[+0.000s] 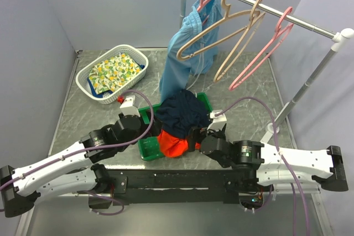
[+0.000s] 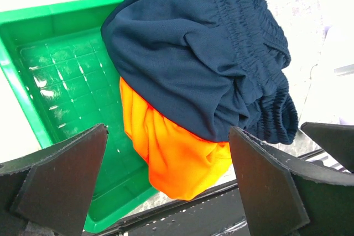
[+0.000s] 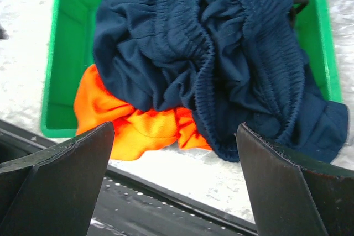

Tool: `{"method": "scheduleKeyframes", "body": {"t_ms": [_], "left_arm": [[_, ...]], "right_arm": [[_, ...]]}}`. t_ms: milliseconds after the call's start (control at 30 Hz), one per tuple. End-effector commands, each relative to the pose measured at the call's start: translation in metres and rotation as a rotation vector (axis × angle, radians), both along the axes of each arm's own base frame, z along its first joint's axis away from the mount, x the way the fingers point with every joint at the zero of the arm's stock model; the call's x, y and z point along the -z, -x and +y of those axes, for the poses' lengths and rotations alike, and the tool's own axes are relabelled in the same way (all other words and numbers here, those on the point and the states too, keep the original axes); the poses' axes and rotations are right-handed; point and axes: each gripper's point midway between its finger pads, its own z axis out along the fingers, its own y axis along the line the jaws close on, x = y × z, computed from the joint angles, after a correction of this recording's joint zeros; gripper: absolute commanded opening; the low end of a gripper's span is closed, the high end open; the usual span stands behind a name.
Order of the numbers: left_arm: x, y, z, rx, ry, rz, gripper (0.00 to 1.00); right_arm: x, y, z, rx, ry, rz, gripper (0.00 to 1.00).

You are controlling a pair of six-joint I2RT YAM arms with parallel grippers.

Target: Place the shorts on the hanger

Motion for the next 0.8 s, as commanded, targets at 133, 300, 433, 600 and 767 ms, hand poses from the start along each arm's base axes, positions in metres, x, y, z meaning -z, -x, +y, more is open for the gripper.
{"method": "scheduleKeyframes", "body": {"t_ms": [133, 300, 433, 600, 767], "left_arm": [[-0.026, 0.002, 0.004, 0.011, 0.052, -0.055, 0.96], [-0.033, 0.002, 0.005, 0.012, 0.062, -0.065, 0.96], [-0.035, 0.003, 0.004, 0.019, 0.073, -0.067, 0.96], [-0.039, 0.003, 0.001, 0.03, 0.059, -0.063, 0.97], [-0.041, 0.007, 0.001, 0.053, 0.058, -0.06, 0.97]], "right_arm": [[-0.007, -0.02, -0.006, 0.075, 0.015, -0.017, 0.99], [-0.009, -0.034, 0.002, 0.065, -0.009, 0.001, 0.99], [-0.014, -0.054, 0.001, 0.086, -0.009, -0.014, 0.99], [0.001, -0.071, 0.014, 0.079, 0.033, 0.001, 0.98], [0.018, -0.082, 0.027, 0.085, 0.102, 0.017, 0.96]]}}
